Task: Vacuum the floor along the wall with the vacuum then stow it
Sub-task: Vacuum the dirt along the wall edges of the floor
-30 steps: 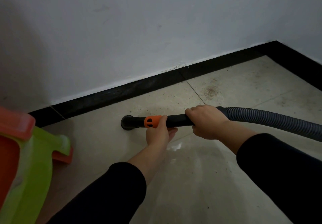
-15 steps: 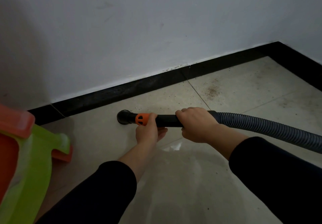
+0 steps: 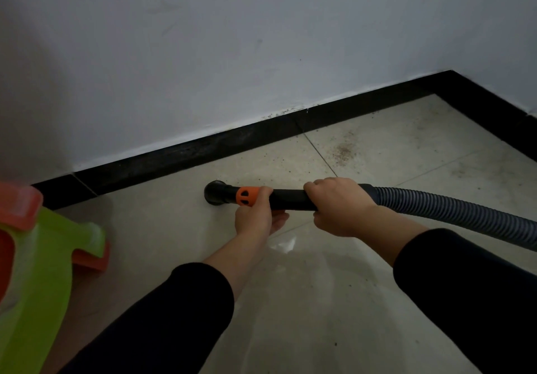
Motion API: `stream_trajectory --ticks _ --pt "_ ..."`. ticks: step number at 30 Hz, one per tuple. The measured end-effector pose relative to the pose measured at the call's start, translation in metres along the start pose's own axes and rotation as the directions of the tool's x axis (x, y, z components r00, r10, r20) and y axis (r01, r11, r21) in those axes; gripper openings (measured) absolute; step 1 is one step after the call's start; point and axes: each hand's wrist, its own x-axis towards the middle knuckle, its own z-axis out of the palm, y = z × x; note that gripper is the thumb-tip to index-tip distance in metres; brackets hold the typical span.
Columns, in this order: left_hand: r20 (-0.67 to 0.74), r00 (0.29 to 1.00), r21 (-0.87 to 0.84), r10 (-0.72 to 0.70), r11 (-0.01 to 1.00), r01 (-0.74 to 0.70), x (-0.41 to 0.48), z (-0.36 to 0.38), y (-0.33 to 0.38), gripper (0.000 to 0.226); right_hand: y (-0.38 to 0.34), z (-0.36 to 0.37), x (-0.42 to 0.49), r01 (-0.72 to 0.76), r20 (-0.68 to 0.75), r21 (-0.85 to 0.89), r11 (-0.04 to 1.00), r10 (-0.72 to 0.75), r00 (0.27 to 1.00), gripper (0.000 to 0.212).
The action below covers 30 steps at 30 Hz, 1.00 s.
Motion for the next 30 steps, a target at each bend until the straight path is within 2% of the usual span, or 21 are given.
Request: stream_trajectory --ticks 30 --pt "0.144 0.989 0.061 -0.033 0.998 0.025 -0.023 0.041 -0.015 0.027 0.039 0.001 -0.037 -0.103 0.04 -0.068 0.992 0.106 0.994 0.018"
